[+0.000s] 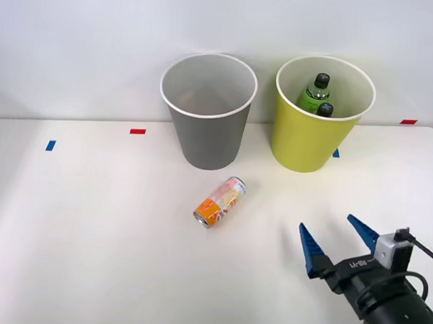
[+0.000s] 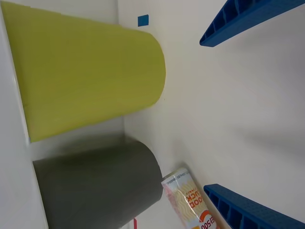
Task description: Put cans in the gray bin, plastic bottles in the light green bin
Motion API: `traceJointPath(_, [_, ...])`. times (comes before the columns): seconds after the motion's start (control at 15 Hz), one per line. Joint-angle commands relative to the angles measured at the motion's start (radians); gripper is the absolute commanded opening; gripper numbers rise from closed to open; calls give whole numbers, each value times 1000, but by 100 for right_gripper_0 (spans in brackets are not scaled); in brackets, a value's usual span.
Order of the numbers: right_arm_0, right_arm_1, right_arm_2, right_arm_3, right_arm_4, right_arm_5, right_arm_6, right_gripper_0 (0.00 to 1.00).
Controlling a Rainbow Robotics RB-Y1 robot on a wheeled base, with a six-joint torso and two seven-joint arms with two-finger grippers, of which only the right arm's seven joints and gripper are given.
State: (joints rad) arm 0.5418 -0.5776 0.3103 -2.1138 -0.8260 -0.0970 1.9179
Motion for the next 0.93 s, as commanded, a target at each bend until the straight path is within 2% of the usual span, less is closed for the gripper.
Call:
traceJointPath(0.07, [-49, 22, -91, -71, 11, 272, 12, 100])
traceJointPath(0.2, [-74, 41, -126, -117, 45, 430, -4, 100])
traceJointPath(0.27, [-89, 44, -126, -127, 96, 474, -56, 100])
traceJointPath(0.4, [-129, 48, -135, -204, 246, 666, -232, 100])
traceJointPath(0.47, [-155, 59, -132, -284, 373, 826, -382, 100])
traceJointPath(0.53, [-184, 71, -123, -347, 446, 967, -502, 100])
traceJointPath(0.6, [-233, 88, -103, -396, 518, 1109, -613, 100])
traceJointPath(0.73, [-342, 91, -4, -420, 703, 1307, -800, 100])
traceJointPath(0.8, [-381, 90, 30, -414, 742, 1355, -893, 100])
traceJointPath(0.93, [-476, 73, 81, -391, 752, 1462, -1031, 100])
